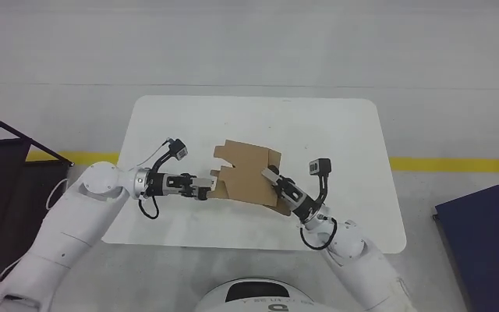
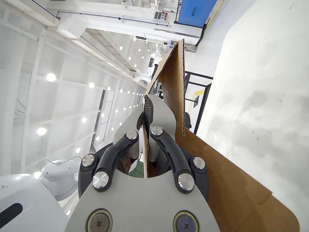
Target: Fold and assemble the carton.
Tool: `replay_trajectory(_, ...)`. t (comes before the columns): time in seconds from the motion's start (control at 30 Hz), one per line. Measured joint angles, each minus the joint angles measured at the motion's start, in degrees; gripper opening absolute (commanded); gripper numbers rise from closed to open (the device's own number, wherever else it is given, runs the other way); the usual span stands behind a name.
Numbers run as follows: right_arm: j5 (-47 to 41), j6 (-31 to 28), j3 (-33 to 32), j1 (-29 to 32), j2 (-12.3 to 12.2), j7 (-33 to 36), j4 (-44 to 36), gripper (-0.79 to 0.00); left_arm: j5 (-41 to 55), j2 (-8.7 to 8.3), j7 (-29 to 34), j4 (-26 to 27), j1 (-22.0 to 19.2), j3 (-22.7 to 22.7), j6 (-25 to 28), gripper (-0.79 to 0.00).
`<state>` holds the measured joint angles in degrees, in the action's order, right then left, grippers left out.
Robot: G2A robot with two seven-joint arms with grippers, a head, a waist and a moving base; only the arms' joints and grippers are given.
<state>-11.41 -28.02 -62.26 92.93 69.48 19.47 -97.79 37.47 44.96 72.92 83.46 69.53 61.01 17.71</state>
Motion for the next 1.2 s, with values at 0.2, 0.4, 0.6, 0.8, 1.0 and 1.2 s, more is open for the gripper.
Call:
replay_trajectory(0.2,2.7,-0.4,0.3,0.3,0.1,-1.7,-0.3,-0.785,0.2,0.83,0.5,-1.0,-1.2,-1.5,-1.0,-0.422)
replay_trajectory(0.4,4.1,-1.3,0.8,0.4,0.3,-2.5,-0.4,-0.785,0.3,1.63,0.4,-2.1,-2.1,-2.7,-1.9,-0.496)
replay_trajectory(0.6,6.2,-1.8,1.0,0.6,0.4,-3.6,-0.3,-0.785,-0.1,2.22,0.6,-2.0,-3.0,-3.2,-1.9,-0.477)
replay_trajectory(0.8,7.7,-1.3,1.4,0.5,0.5,-4.4,-0.3,-0.785,0.1,2.63,0.6,-2.0,-3.1,-3.0,-0.9,-0.425)
replay_trajectory(1.0,7.9,-1.3,1.5,0.5,0.5,-4.2,-0.3,-0.785,0.2,3.12,1.5,-1.6,-3.7,-3.3,-0.7,-0.416)
replay_trajectory(1.2,8.0,-1.3,1.4,0.6,0.5,-4.2,-0.3,-0.785,0.1,3.87,2.4,-1.6,-4.7,-4.5,-0.2,-0.409)
